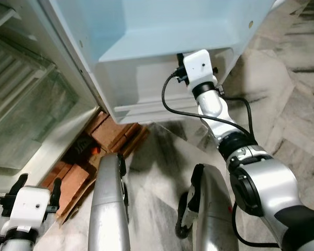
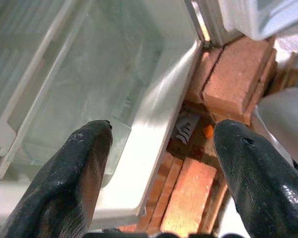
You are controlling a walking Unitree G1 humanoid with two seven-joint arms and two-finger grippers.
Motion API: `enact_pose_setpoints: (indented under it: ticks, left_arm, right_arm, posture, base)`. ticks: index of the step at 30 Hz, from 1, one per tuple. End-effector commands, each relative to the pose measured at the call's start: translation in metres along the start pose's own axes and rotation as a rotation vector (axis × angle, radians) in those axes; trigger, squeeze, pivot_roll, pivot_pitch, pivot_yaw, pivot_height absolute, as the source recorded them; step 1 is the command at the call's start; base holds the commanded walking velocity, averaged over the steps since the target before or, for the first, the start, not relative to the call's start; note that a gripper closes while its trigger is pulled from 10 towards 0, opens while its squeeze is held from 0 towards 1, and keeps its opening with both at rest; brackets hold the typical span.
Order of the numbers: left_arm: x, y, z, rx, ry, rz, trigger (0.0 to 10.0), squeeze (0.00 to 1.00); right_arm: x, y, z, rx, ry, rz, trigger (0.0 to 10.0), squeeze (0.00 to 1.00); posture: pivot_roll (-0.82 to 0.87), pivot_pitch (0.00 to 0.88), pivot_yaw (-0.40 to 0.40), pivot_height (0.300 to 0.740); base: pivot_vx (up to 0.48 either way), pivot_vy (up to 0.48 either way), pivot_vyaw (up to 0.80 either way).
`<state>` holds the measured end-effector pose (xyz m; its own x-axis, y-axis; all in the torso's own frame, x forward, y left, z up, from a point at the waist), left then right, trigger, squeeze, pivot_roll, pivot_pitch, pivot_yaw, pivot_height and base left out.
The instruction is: Restocking fridge
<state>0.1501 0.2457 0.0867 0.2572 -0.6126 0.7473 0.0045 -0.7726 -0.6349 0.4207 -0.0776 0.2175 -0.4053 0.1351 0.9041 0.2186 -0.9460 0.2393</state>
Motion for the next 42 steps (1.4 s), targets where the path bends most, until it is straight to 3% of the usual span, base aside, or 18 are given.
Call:
enact_pose_setpoints:
  ticks: [1,4,6,10,13,16,23,24,25,31,35,37,42]
  left_arm:
    - [-0.004,-0.002,-0.01,0.003,-0.036,0.007,10.0,0.0]
    - [-0.012,-0.001,-0.024,-0.003,-0.081,0.01,10.0,0.0]
    - [-0.013,-0.001,-0.027,-0.005,-0.089,0.01,10.0,0.0]
    - [-0.012,0.003,-0.034,-0.024,-0.096,0.005,10.0,0.0]
    - [-0.01,0.003,-0.034,-0.026,-0.095,0.004,10.0,0.0]
    - [-0.011,0.002,-0.033,-0.028,-0.1,0.005,10.0,0.0]
    - [-0.012,0.004,-0.027,-0.03,-0.097,0.006,10.0,0.0]
    - [-0.012,0.005,-0.026,-0.03,-0.096,0.006,10.0,0.0]
    - [-0.012,0.005,-0.024,-0.031,-0.093,0.007,10.0,0.0]
    - [-0.011,0.005,-0.011,-0.033,-0.073,0.013,10.0,0.0]
    - [-0.015,0.006,-0.004,-0.039,-0.066,0.02,10.0,0.0]
    - [-0.016,0.007,0.001,-0.044,-0.059,0.026,10.0,0.0]
    - [-0.017,0.009,0.018,-0.039,-0.04,0.012,10.0,0.0]
  right_arm:
    - [0.019,-0.009,0.009,0.058,0.067,-0.009,10.0,0.0]
    - [-0.004,0.0,0.005,0.018,-0.07,0.05,10.0,0.0]
    - [-0.007,0.002,0.004,0.012,-0.089,0.051,10.0,0.0]
    - [-0.03,0.014,-0.004,-0.067,-0.233,0.102,10.0,0.0]
    - [-0.038,0.02,-0.006,-0.099,-0.294,0.094,10.0,0.0]
    - [-0.056,0.035,-0.016,-0.189,-0.429,0.153,10.0,0.0]
    - [-0.066,0.051,-0.025,-0.276,-0.49,0.241,10.0,0.0]
    - [-0.066,0.054,-0.026,-0.293,-0.486,0.262,10.0,0.03]
    - [-0.066,0.058,-0.027,-0.316,-0.479,0.281,10.0,1.0]
    - [-0.065,0.072,-0.03,-0.375,-0.456,0.328,10.0,1.0]
    - [-0.045,0.075,-0.015,-0.342,-0.362,0.315,10.0,1.0]
    - [-0.028,0.072,-0.004,-0.289,-0.28,0.308,10.0,1.0]
    - [-0.01,0.059,0.006,-0.171,-0.188,0.27,10.0,1.0]
  posture:
    - [0.46,0.399,-0.008,0.572]
    - [0.46,0.423,-0.008,0.572]
    - [0.46,0.427,-0.008,0.572]
    - [0.46,0.447,-0.005,0.572]
    - [0.47,0.45,-0.005,0.572]
    - [0.46,0.448,-0.007,0.572]
    - [0.45,0.431,-0.007,0.572]
    - [0.45,0.427,-0.007,0.572]
    - [0.45,0.42,-0.006,0.572]
    - [0.45,0.391,-0.002,0.572]
    - [0.42,0.351,-0.004,0.572]
    - [0.41,0.33,-0.008,0.572]
    - [0.37,0.282,-0.019,0.572]
  base:
    - [0.0,0.0,0.0]
    - [0.0,0.0,0.0]
    - [0.0,0.0,0.0]
    - [0.0,0.0,0.0]
    - [0.0,0.0,0.0]
    - [0.0,0.0,0.0]
    - [0.0,0.0,0.0]
    - [0.0,0.0,0.0]
    - [0.0,0.0,0.0]
    - [0.0,0.0,0.0]
    - [0.0,0.0,0.0]
    - [0.0,0.0,0.0]
    - [0.0,0.0,0.0]
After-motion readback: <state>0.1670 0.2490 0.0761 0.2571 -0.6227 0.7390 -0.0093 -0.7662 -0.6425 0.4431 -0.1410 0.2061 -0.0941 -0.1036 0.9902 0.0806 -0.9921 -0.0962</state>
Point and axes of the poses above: a point about 5 cm out from each wrist's last joint towards the gripper, its own z axis pointing out of the wrist towards the gripper, its own x axis along the axis of the wrist's last joint, y = z × x, the point moved 3 cm from there along z, pointing out of the wrist towards the gripper, and after that the axes turned 12 degrees about z, right-handed, at the moved point
